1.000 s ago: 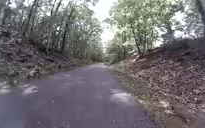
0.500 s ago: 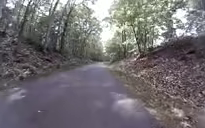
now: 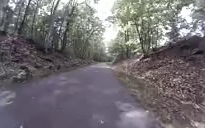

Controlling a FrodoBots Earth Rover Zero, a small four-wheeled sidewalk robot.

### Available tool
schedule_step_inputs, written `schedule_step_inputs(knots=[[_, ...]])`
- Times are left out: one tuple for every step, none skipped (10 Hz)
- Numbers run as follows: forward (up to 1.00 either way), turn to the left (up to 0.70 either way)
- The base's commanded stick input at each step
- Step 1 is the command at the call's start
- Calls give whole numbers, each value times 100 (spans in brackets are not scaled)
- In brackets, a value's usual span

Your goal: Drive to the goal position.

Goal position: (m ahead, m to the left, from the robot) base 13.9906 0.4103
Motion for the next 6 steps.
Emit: schedule_step_inputs(knots=[[70, 0], [70, 0], [70, 0], [70, 0], [70, 0], [70, 0]])
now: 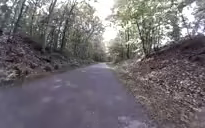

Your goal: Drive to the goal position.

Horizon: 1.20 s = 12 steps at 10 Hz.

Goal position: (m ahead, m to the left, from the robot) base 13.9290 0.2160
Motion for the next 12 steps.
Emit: schedule_step_inputs(knots=[[70, 0], [70, 0], [70, 0], [70, 0], [70, 0], [70, 0], [70, 0], [70, 0], [70, 0], [70, 0], [70, 0], [70, 0]])
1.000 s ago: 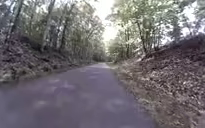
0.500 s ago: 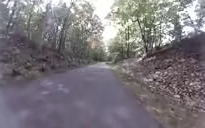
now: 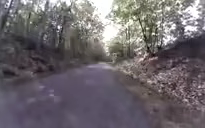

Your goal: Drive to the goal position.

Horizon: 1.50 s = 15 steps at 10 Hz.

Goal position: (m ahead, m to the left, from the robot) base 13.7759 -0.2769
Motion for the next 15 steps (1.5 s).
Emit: schedule_step_inputs(knots=[[70, 0], [70, 0], [70, 0], [70, 0], [70, 0], [70, 0], [70, 0], [70, 0], [70, 0], [70, 0], [70, 0], [70, 0], [70, 0], [70, 0], [70, 0]])
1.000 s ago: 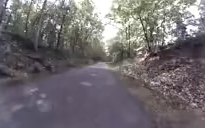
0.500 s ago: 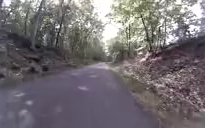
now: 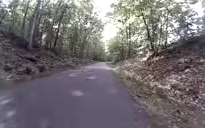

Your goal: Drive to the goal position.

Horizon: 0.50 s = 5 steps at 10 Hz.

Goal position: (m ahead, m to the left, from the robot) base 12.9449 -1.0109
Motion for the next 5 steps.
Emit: schedule_step_inputs(knots=[[70, 0], [70, 0], [70, 0], [70, 0], [70, 0]])
